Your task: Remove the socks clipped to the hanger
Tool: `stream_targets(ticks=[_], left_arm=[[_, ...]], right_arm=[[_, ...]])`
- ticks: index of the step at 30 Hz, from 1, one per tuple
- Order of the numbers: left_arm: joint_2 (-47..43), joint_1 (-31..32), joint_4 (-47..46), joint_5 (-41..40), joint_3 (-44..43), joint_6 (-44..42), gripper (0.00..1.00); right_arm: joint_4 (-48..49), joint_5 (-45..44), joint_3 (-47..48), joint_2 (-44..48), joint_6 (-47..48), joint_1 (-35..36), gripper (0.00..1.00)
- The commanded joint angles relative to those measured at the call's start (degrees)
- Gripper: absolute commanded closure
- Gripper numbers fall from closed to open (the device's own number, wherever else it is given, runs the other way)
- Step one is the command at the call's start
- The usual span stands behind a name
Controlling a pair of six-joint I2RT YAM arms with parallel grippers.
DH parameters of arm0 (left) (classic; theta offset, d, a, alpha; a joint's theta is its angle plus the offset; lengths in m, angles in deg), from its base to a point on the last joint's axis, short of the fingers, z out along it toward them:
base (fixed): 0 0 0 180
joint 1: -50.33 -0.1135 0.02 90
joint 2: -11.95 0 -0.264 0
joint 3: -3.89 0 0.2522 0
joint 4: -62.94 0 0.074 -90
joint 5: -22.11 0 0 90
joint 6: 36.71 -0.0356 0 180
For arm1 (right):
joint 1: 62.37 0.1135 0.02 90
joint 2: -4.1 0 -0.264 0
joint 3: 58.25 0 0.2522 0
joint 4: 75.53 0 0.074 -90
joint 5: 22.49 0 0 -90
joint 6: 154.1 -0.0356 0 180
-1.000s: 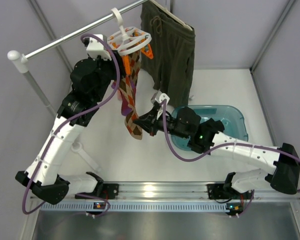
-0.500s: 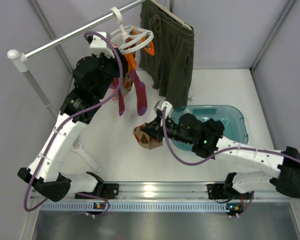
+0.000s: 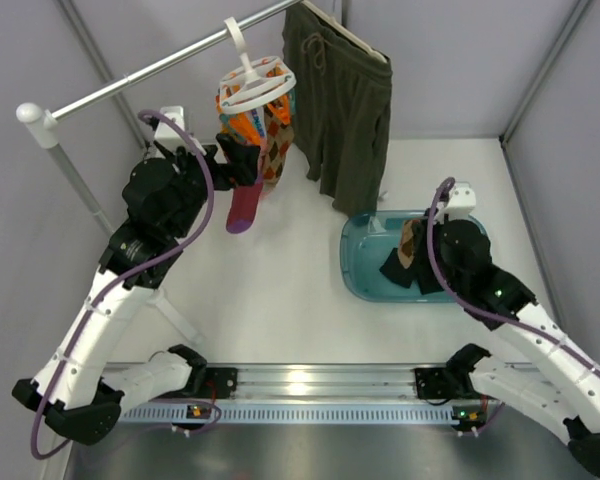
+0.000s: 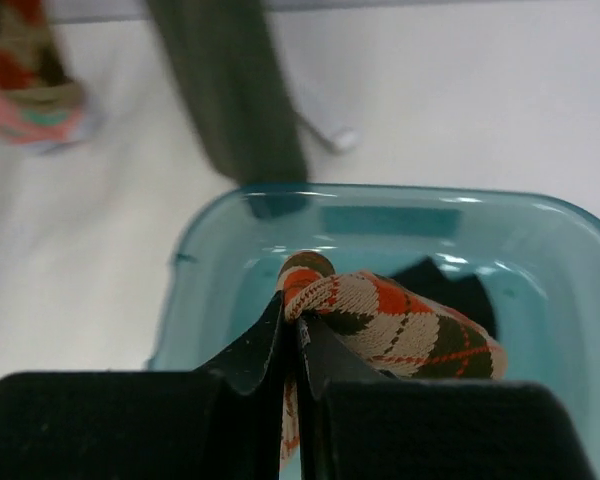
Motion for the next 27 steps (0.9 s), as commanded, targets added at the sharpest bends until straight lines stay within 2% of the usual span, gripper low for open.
stream_targets(ticks=[1, 2, 3, 4, 5, 6, 12, 13, 15, 16, 18, 19, 21, 27], left_arm=[[-4.99, -0.27, -2.31, 0.14, 4.05, 2.99, 0.02], [-7.18, -0.27, -1.96, -0.12, 6.23, 3.17, 0.01], [-8.24, -0.18, -1.79, -0.91, 7.39, 3.35, 0.02], [-9.12, -0.27, -0.57, -1.35, 8.36, 3.35, 0.02], [-11.05, -0.27, 0.05, -1.79, 10.19, 3.35, 0.01], [-11.94, -0.27, 1.02, -3.10, 11.08, 3.18, 0.02], [-18.96, -0.18, 10.25, -7.94, 15.13, 1.68, 0.02], [-19.85, -0.27, 11.56, -7.95, 15.57, 1.59, 0.02], [-21.96, -0.18, 14.37, -7.68, 16.01, 1.59, 0.02], [-24.23, -0.27, 15.26, -7.51, 16.36, 1.68, 0.02], [-26.35, -0.18, 17.27, -7.33, 16.89, 1.59, 0.02], [-28.71, -0.18, 17.64, -7.59, 17.50, 1.24, 0.02], [-31.01, -0.27, 17.73, -9.08, 18.47, 0.72, 0.02], [-36.82, -0.18, 17.73, -11.81, 20.67, 0.89, 0.02]], right_arm=[[-8.73, 0.43, -1.64, -2.27, -3.34, -12.59, 1.00], [-8.20, 2.73, -2.35, -2.89, -3.44, -15.16, 0.98], [-6.46, 4.84, -4.09, -3.42, -3.44, -17.80, 0.70], [-6.09, 8.52, -4.63, -5.17, -3.96, -22.09, 0.38], [-6.00, 10.21, -4.81, -6.14, -3.96, -23.79, 0.17], [-5.83, 11.79, -4.55, -7.02, -3.53, -24.85, 0.01], [-0.48, 25.23, -0.43, -10.45, -1.07, -23.11, 0.01], [1.97, 31.52, -0.25, -11.33, -1.32, -20.14, 0.01], [10.24, 33.77, 1.85, -13.35, -1.24, -14.78, 0.01], [12.26, 31.69, 3.52, -16.92, 0.33, -7.18, 0.00], [18.13, 28.08, 8.42, -21.25, 2.79, 0.85, 0.01], [21.22, 23.80, 9.67, -25.27, 4.28, 7.07, 0.00], [29.28, 21.92, 12.92, -29.42, 5.96, 10.81, 0.01], [35.91, 14.53, 27.76, -47.17, 10.71, 15.13, 0.01]])
